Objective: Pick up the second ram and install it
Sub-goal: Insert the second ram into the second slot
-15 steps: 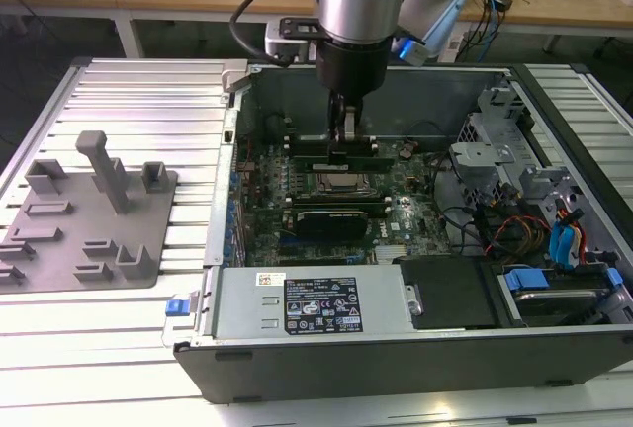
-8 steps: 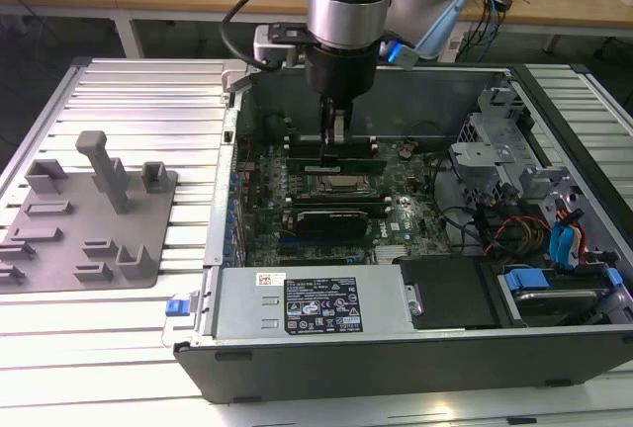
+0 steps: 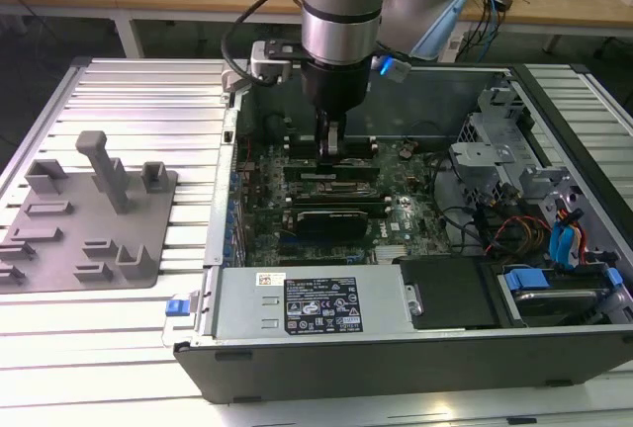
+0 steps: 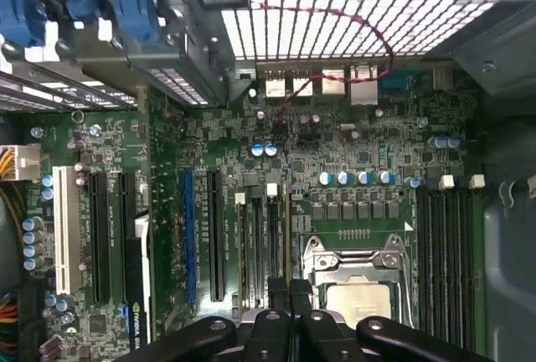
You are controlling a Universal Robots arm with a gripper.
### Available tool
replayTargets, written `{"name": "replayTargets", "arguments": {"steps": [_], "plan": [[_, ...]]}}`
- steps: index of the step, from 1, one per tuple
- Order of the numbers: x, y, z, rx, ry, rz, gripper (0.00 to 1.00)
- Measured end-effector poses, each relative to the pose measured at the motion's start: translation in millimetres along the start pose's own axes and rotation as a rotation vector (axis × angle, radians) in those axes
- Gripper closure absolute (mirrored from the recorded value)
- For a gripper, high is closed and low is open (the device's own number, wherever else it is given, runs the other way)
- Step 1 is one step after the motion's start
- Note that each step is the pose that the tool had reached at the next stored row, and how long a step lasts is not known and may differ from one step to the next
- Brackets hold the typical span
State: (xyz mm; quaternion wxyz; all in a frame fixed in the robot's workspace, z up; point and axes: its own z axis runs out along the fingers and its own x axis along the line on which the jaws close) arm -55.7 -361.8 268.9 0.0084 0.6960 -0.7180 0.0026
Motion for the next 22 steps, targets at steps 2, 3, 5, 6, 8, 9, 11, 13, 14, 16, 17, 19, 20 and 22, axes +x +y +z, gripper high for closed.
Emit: {"name": "replayTargets", "arguments": {"steps": [2,3,5,6,8,9,11,13,14,16,17,19,20,22], "plan": [[-0.2,-5.8,2.2,-0.0001,0.0000,0.000,0.91],[-0.3,-8.1,5.0,-0.0001,0.0000,0.000,0.91],[-0.1,-9.0,10.8,0.0000,0.0000,0.000,0.91],[0.3,-9.0,11.9,-0.0002,0.0002,0.000,0.91],[0.2,-9.1,12.1,-0.0001,0.0000,0.000,0.91],[0.2,-9.1,12.2,-0.0001,0.0000,0.000,0.91],[1.5,-9.2,12.8,0.0000,-0.0002,0.000,0.91],[2.7,-9.2,14.5,-0.0001,0.0000,0.000,0.91],[2.8,-9.2,14.9,-0.0002,0.0002,0.000,0.91],[2.8,-9.2,15.1,-0.0001,0.0000,0.000,0.91],[2.7,-9.3,15.8,0.0001,-0.0003,0.000,0.91],[2.9,-9.3,18.9,-0.0001,0.0000,0.000,0.91],[3.2,-9.3,19.9,0.0000,-0.0001,0.000,0.91],[3.3,-9.7,22.5,-0.0001,0.0002,0.000,0.91]]}}
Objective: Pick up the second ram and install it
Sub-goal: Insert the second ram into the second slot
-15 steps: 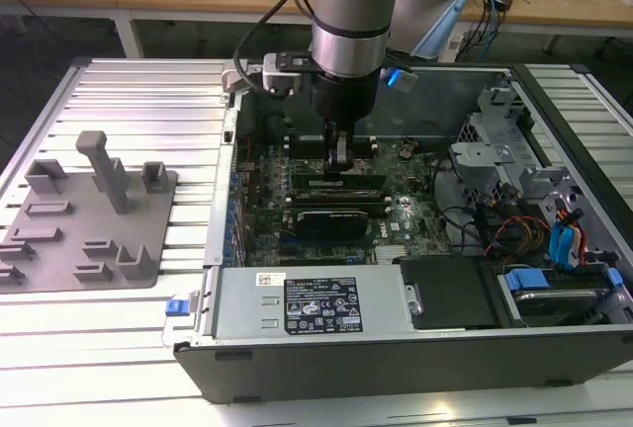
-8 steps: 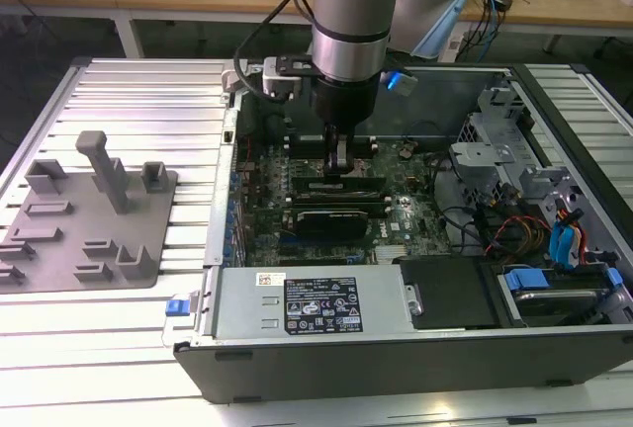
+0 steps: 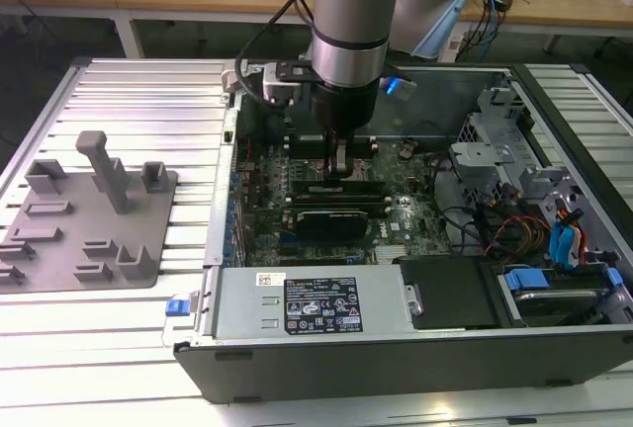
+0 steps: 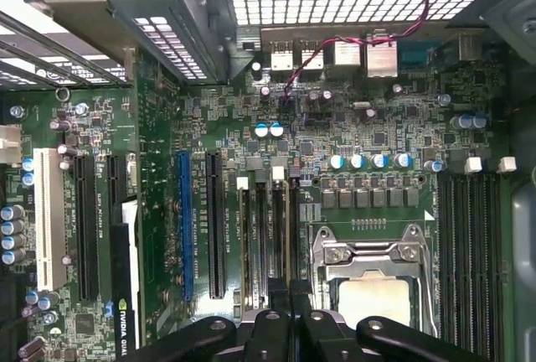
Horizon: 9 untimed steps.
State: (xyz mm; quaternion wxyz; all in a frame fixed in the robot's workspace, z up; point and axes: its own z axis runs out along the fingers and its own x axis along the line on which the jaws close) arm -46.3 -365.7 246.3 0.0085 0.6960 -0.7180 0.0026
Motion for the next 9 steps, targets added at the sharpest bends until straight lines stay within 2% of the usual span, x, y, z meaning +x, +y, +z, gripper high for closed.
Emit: {"name": "replayTargets", "arguments": {"steps": [4,9], "plan": [[-0.1,-3.3,2.9,-0.0010,0.0027,-0.004,0.91],[-0.2,-3.4,3.2,-0.0009,0.0024,-0.007,0.91]]}}
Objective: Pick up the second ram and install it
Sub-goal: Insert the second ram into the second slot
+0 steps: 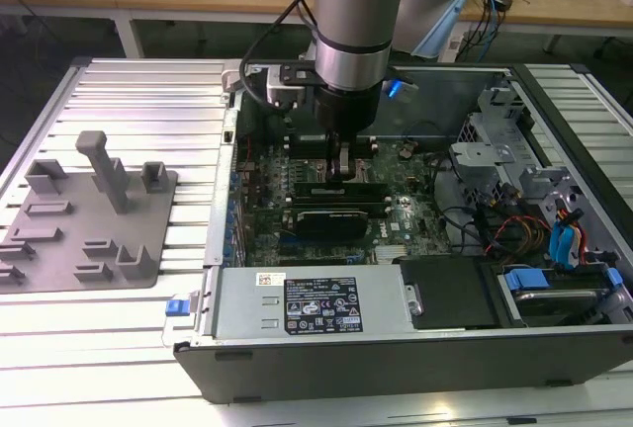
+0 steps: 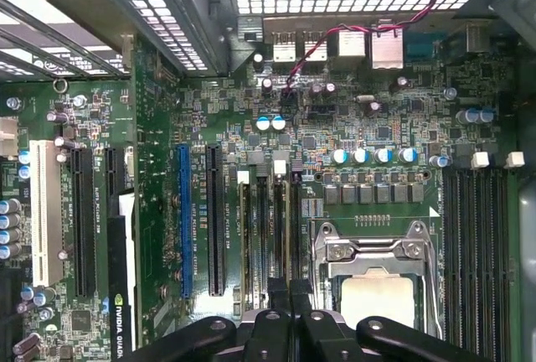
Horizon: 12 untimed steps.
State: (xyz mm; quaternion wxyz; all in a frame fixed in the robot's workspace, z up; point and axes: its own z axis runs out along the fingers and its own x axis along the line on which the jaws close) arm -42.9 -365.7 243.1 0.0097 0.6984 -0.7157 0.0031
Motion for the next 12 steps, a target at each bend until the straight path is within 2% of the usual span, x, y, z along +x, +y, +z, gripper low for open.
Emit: {"name": "replayTargets", "arguments": {"steps": [12], "plan": [[0.4,0.0,2.3,0.0000,0.0000,-0.002,0.91]]}}
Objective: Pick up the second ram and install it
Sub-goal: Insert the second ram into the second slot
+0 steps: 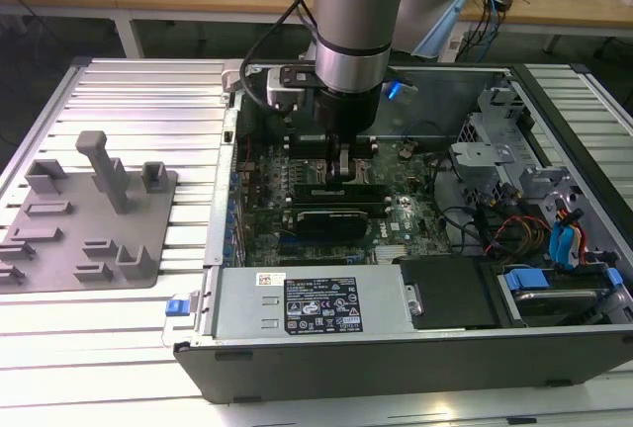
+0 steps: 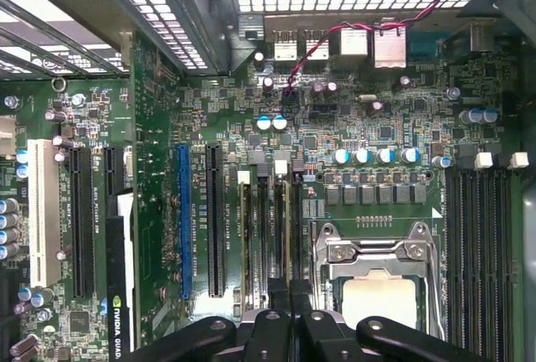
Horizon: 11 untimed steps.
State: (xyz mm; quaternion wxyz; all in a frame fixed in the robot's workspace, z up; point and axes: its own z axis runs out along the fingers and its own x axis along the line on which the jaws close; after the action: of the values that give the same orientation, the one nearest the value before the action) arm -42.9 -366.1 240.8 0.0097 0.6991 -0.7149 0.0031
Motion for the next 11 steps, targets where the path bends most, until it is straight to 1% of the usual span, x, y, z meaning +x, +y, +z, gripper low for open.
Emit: {"name": "replayTargets", "arguments": {"steps": [2,3,11], "plan": [[0.2,0.0,0.1,0.0001,0.0001,-0.003,0.91],[0.2,0.0,1.4,0.0001,0.0001,-0.005,0.91],[1.0,0.0,2.1,0.0001,-0.0002,-0.005,0.91]]}}
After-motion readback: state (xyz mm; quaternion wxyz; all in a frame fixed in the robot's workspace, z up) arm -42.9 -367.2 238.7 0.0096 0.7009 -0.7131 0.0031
